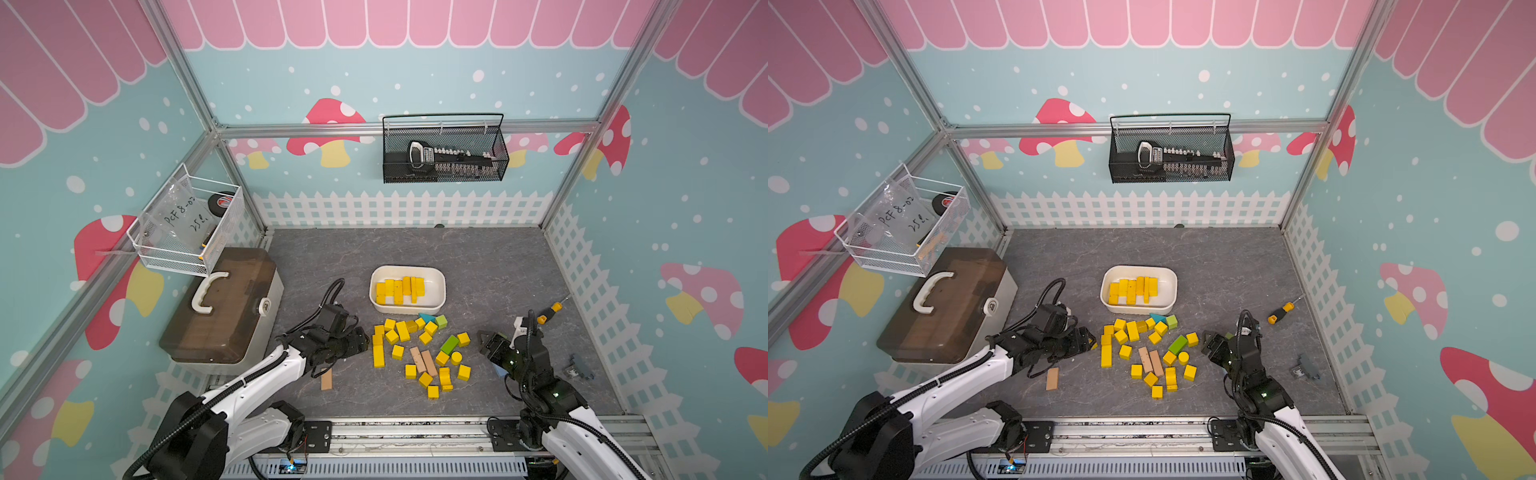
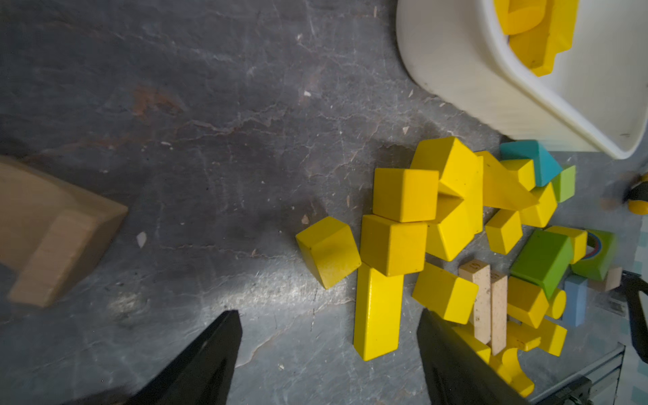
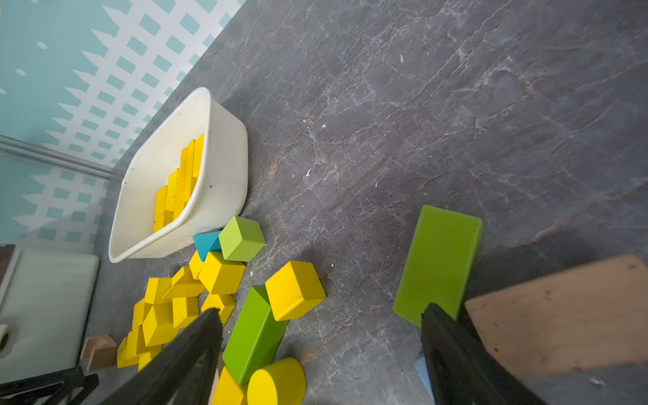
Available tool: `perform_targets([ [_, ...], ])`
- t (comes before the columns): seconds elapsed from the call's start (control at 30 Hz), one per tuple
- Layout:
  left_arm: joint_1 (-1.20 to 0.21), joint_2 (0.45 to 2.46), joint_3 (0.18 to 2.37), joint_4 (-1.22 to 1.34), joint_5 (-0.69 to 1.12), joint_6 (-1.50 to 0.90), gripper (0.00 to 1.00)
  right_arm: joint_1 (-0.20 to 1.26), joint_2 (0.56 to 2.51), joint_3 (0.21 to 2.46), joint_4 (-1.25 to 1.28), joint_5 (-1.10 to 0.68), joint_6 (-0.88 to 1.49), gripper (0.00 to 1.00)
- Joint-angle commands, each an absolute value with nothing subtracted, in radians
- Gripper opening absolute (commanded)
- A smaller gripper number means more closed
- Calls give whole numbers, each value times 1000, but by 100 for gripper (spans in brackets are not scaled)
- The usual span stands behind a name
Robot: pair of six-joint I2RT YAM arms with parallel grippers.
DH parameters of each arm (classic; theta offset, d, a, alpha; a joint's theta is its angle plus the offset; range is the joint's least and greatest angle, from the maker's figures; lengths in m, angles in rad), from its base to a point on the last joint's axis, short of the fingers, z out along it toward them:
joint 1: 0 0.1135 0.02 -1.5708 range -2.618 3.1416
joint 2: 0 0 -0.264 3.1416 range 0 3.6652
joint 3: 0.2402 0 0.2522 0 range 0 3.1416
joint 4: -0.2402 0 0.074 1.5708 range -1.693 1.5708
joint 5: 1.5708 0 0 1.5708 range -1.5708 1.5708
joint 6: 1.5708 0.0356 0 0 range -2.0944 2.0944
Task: Pick out the yellow building blocks
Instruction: Pick up the building block from the center of the board.
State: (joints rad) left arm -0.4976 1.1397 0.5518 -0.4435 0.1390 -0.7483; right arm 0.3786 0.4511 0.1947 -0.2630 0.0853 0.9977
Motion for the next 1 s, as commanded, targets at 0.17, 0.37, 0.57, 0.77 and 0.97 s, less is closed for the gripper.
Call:
perform_targets([
  [0.17, -494, 1241, 597, -403, 163, -740, 80, 376, 567, 272, -266, 64, 965, 99],
  [0.37, -494, 1312, 646, -416, 143, -717, 74, 376, 710, 311, -230, 23, 942, 93],
  [0.57, -494, 1393, 692, -451, 126, -678, 67, 377, 736, 316, -233, 27, 962, 91],
  [0.77, -494, 1438, 693, -450, 130, -667, 61, 376, 599, 271, -244, 53, 979, 90],
  [0.97, -494, 1446, 686, -447, 139, -663, 50, 376, 592, 268, -254, 59, 986, 91],
])
